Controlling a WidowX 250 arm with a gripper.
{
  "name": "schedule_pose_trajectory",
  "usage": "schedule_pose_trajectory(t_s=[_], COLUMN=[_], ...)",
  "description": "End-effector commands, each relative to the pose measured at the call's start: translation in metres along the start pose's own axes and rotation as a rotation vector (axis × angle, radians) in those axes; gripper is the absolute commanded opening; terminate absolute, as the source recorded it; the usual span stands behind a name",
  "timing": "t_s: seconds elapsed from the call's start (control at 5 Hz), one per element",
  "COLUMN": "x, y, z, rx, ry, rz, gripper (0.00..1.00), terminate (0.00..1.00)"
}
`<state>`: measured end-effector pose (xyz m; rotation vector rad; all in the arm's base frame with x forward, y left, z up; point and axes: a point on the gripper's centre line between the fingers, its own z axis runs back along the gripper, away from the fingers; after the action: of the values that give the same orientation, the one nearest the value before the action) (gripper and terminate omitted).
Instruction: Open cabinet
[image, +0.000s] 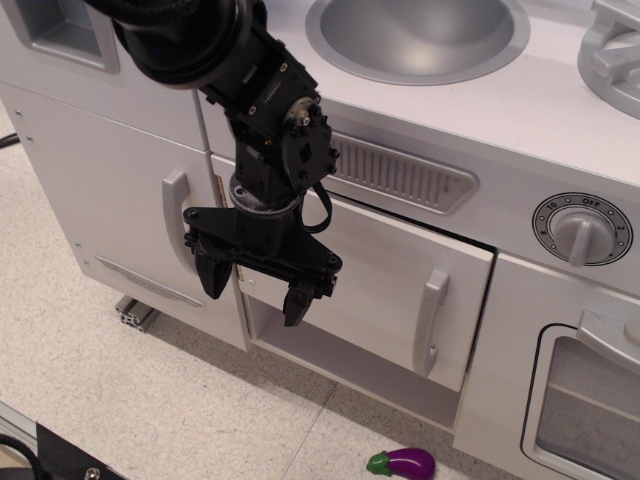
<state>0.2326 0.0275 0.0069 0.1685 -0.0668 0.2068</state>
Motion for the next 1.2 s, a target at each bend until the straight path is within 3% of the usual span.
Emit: schedule_pose_trajectory(t_s=[0.0, 0.4, 0.6, 1.0], x=[0.000, 0.012, 0.020, 0.039], y=[0.000, -0.064, -0.087, -0.117], z=[0.000, -0.001, 0.006, -0.002], rx=[0.000, -0.073, -0.124, -0.184], ry=[0.000, -0.067, -0.068, -0.156], rz=[0.000, -0.135, -0.151, -0.162], gripper=[1.00, 1.00, 1.00, 1.00], terminate=[0.00, 0.00, 0.00, 0.00])
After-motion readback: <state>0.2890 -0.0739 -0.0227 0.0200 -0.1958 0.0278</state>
